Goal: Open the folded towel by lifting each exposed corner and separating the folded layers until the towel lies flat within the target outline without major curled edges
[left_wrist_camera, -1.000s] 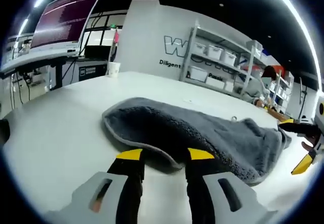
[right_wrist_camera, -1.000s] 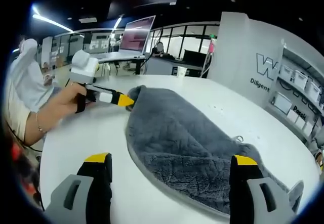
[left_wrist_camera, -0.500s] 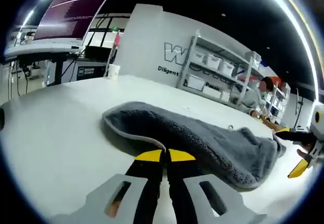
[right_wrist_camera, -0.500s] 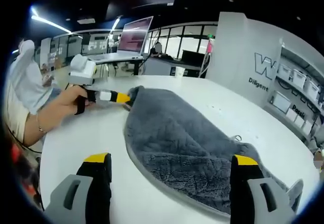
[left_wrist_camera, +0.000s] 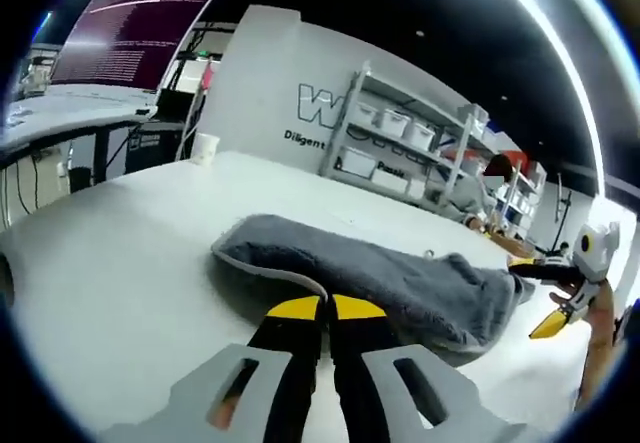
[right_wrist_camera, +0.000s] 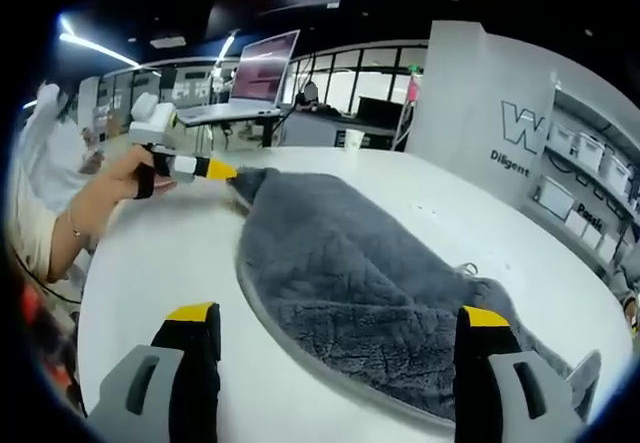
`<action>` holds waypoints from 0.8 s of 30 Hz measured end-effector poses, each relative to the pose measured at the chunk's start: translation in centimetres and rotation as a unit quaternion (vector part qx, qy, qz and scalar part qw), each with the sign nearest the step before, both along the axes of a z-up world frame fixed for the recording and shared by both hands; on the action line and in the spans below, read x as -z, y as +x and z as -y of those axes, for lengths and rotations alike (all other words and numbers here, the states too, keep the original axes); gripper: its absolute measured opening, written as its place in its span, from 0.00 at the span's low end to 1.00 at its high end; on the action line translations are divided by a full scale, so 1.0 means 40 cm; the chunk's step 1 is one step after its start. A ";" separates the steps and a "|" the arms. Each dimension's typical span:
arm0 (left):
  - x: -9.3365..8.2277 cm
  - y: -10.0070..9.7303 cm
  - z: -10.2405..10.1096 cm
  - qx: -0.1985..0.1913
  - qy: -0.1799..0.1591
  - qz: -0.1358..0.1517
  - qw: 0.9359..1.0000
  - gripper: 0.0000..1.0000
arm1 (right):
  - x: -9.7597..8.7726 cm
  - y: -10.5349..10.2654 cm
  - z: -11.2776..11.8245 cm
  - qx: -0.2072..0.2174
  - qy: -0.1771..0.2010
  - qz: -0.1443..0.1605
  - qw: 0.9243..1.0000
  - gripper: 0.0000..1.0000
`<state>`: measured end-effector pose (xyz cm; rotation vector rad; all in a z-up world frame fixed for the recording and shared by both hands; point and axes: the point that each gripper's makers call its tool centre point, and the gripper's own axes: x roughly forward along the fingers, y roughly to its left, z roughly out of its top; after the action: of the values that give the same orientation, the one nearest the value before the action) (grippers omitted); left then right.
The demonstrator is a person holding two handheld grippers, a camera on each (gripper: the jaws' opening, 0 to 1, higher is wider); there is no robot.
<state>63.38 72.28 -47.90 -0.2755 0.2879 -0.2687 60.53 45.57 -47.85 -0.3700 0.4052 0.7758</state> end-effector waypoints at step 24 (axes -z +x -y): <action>0.057 -0.073 -0.104 0.069 0.140 -0.076 0.985 0.01 | 0.010 -0.001 0.003 0.001 -0.008 -0.005 1.000 0.98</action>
<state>60.47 76.46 -50.17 0.0020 0.4921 -0.3414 60.51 45.46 -48.26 -0.3804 0.4219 0.7724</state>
